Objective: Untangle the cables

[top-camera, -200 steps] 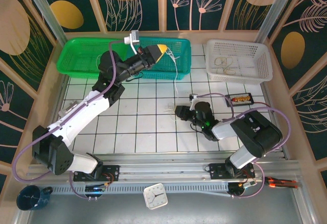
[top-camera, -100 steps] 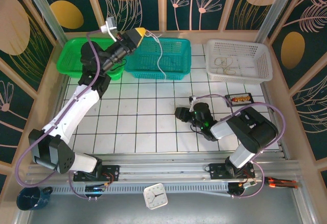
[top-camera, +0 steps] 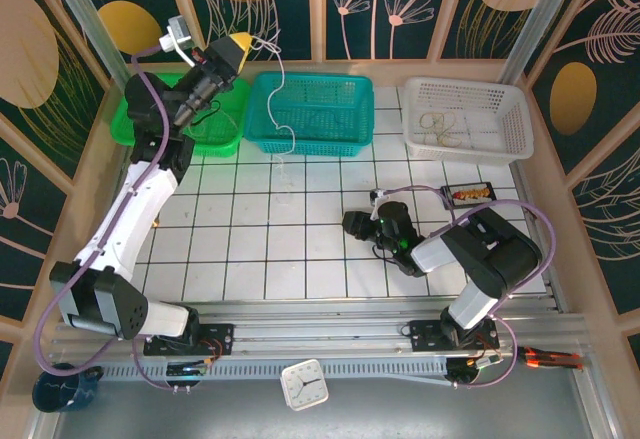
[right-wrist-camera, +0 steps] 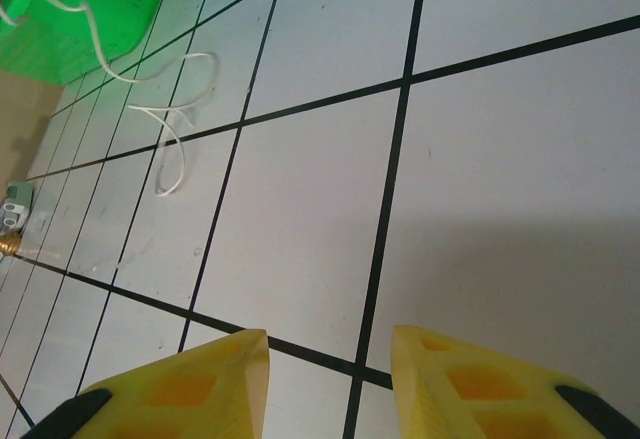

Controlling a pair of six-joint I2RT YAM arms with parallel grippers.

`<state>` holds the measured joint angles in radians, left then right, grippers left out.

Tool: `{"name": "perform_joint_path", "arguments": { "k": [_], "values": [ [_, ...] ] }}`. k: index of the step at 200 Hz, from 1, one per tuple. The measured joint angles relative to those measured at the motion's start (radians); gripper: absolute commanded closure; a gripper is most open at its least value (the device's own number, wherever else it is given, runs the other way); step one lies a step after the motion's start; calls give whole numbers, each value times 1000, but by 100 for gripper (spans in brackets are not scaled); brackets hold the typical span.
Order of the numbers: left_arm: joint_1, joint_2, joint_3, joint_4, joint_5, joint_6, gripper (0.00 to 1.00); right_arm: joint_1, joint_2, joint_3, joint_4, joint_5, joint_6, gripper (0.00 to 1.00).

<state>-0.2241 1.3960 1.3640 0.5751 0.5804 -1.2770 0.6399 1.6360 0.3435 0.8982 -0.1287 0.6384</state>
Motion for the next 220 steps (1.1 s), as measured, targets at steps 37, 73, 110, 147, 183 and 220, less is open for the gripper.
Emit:
{"name": "perform_joint_path", "arguments": {
  "k": [37, 73, 110, 147, 183, 220],
  "values": [
    [0, 0, 7, 3, 18, -12, 100, 8, -16, 51, -50, -6, -18, 47],
    [0, 0, 7, 15, 23, -40, 100, 32, -20, 156, -84, -22, -67, 39],
    [0, -6, 34, 19, 25, -62, 100, 68, -2, 264, -94, -31, -121, 37],
    [0, -28, 94, 24, 25, -79, 100, 101, 69, 345, -92, -43, -162, 36],
    [0, -43, 149, 30, 25, -91, 100, 137, 134, 385, -77, -49, -170, 35],
    [0, -44, 172, 31, 25, -100, 100, 164, 166, 419, -52, -48, -169, 29]
  ]
}}
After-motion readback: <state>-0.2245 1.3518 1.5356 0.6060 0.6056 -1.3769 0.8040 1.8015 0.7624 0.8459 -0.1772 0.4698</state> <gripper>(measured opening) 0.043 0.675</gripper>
